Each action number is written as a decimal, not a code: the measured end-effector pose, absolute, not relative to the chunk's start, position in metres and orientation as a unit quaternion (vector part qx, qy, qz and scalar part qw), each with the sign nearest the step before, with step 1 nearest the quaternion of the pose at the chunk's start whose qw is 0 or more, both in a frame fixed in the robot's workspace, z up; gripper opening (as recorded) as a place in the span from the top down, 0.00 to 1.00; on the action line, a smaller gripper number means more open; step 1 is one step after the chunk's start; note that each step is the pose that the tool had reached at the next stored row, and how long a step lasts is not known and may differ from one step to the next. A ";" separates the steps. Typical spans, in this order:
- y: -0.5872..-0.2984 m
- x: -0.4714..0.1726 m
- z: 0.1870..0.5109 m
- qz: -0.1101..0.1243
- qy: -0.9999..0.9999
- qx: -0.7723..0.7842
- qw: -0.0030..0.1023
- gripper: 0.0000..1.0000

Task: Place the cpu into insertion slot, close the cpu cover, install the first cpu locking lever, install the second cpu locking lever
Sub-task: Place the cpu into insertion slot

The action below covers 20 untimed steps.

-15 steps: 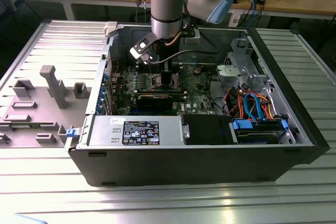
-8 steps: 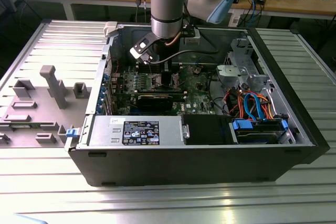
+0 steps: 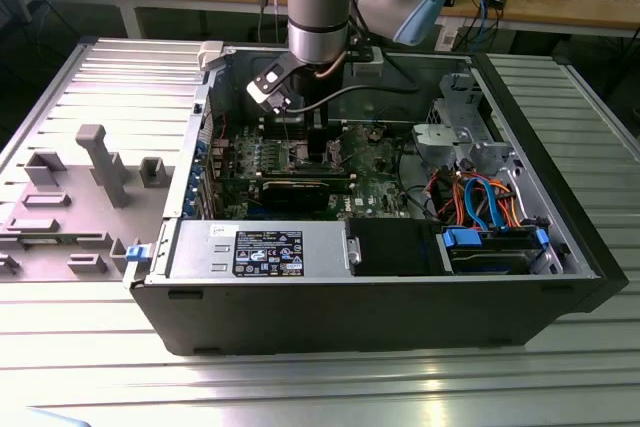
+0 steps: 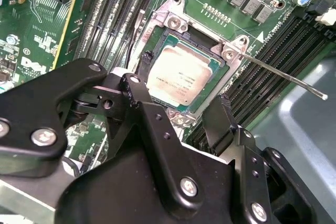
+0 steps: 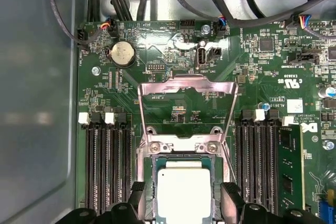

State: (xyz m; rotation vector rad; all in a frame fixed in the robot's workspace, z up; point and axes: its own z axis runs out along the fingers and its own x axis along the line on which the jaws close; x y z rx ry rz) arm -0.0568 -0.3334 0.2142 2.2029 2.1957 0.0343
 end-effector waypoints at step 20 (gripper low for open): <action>-0.333 -0.057 0.218 0.011 0.706 0.708 0.016 0.89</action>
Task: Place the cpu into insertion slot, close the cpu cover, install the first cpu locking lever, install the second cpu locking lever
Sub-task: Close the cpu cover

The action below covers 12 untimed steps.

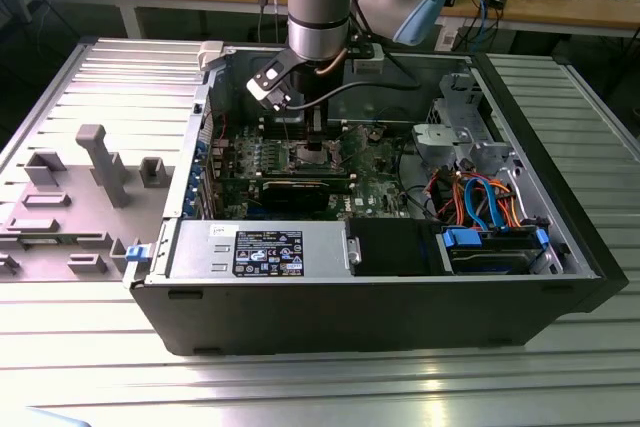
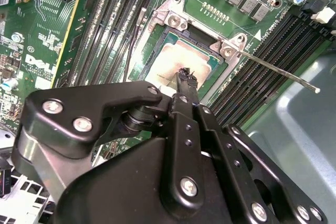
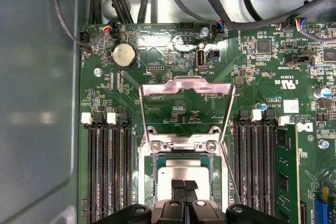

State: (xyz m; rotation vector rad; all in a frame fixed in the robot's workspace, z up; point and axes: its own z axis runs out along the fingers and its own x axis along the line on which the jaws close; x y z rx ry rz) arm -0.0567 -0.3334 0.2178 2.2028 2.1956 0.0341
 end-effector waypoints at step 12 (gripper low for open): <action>-0.333 -0.057 0.219 0.010 0.706 0.708 0.016 0.89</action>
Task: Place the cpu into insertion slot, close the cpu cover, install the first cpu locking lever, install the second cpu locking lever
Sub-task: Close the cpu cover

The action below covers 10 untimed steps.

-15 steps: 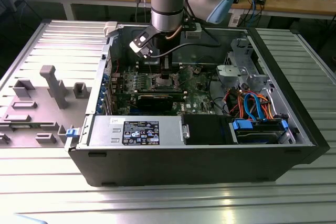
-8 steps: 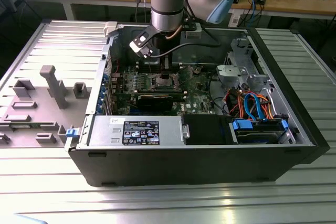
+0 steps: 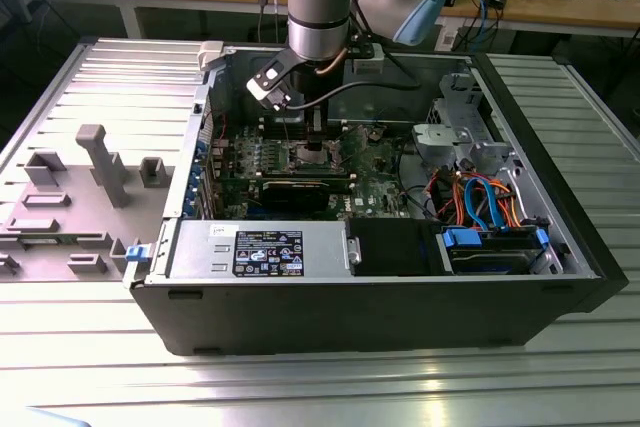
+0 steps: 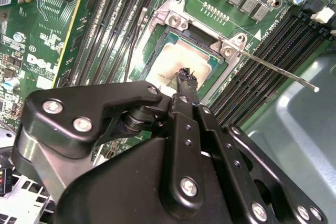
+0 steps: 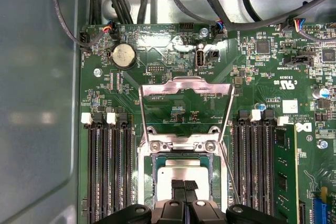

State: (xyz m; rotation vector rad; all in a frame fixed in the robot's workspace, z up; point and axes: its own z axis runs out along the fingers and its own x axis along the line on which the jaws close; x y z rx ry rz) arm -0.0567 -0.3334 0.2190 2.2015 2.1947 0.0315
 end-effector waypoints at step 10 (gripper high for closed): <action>-0.333 -0.057 0.223 0.005 0.718 0.696 0.022 0.89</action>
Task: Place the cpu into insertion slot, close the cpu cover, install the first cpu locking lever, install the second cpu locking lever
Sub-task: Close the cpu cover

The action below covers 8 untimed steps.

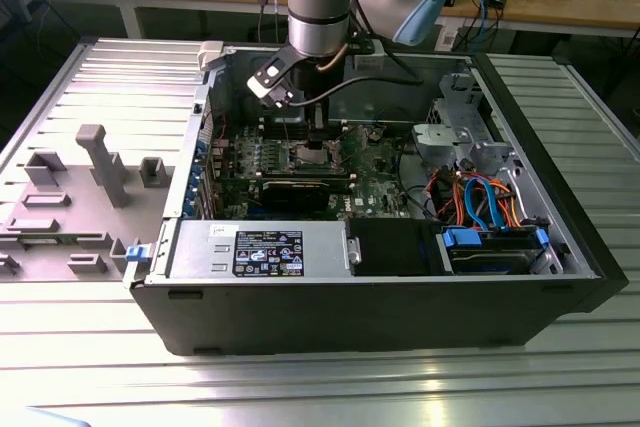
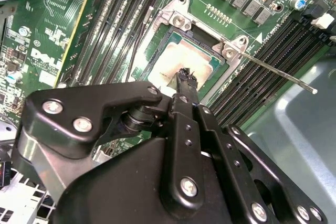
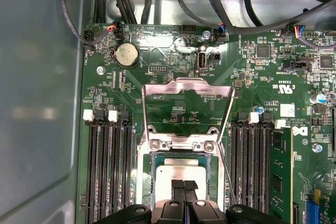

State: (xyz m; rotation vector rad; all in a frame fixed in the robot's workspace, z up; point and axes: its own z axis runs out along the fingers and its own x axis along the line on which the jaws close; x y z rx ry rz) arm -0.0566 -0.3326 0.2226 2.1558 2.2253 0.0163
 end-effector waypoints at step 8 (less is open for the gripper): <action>-0.333 -0.057 0.224 0.004 0.718 0.696 0.023 0.89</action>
